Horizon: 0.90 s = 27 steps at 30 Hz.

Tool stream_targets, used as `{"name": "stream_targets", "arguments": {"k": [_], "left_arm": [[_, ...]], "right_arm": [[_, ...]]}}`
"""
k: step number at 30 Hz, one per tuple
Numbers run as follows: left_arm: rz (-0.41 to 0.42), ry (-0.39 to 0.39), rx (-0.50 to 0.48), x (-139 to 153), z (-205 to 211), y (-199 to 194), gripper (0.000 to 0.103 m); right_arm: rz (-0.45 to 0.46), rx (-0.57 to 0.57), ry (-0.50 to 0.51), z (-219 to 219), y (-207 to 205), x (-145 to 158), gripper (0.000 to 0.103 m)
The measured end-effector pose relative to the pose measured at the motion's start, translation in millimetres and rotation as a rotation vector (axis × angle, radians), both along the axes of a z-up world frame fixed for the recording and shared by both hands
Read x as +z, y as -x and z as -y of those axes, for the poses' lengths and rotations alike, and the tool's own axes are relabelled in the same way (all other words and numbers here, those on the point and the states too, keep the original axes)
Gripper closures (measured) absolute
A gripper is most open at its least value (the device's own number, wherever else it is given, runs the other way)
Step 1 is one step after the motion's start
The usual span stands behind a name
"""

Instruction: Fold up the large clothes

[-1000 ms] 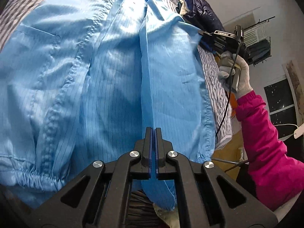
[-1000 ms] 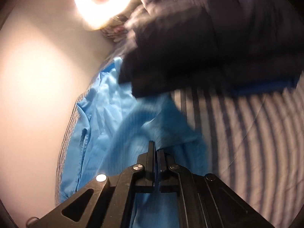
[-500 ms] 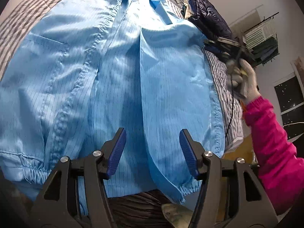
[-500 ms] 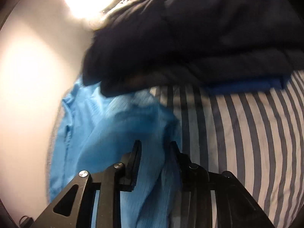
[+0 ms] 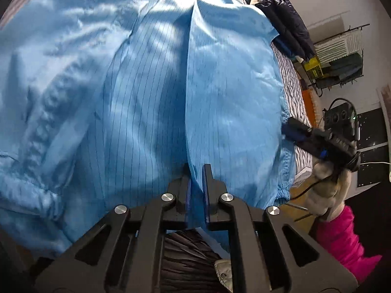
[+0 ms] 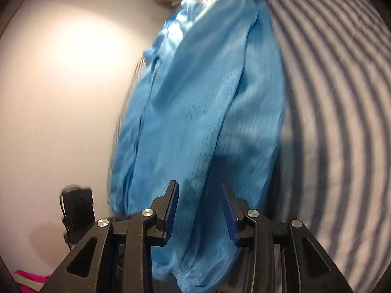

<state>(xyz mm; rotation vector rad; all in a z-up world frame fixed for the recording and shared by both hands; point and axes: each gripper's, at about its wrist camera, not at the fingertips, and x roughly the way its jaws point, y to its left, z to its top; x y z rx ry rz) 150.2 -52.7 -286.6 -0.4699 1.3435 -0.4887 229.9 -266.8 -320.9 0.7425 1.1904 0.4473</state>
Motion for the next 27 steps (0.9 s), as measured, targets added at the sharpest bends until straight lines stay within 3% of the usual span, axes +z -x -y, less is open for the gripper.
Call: {"name": "stream_targets", "arguments": {"k": [1, 2, 3, 5, 12, 16, 19, 22, 24, 27], "left_arm": [[-0.004, 0.008, 0.0, -2, 1, 0, 0.1], [-0.008, 0.017, 0.002, -3, 2, 0, 0.101], [-0.01, 0.022, 0.006, -3, 3, -1, 0.102], [-0.003, 0.029, 0.003, 1, 6, 1, 0.102], [0.015, 0.083, -0.11, 18, 42, 23, 0.103], [-0.022, 0.042, -0.144, -1, 58, 25, 0.103], [-0.021, 0.045, -0.111, 0, 50, 21, 0.103], [0.009, 0.045, -0.083, 11, 42, 16, 0.103], [0.028, 0.034, -0.089, 15, 34, 22, 0.103], [0.039, 0.007, -0.117, 16, 43, 23, 0.103]], "right_arm": [[-0.01, -0.002, -0.008, -5, -2, -5, 0.066], [-0.013, 0.0, -0.025, -7, -4, -8, 0.074], [-0.011, 0.007, -0.035, -7, 0, -7, 0.091], [0.005, 0.014, -0.003, -14, -2, -2, 0.101], [0.049, -0.012, 0.061, 10, 29, 42, 0.103], [-0.024, -0.08, 0.098, 32, 38, 21, 0.103], [-0.068, -0.086, 0.041, 32, 38, 4, 0.103], [-0.04, -0.079, -0.009, 35, 41, 12, 0.092], [-0.018, -0.07, -0.001, 38, 46, 21, 0.063], [0.002, -0.051, 0.027, 40, 60, 29, 0.064]]}}
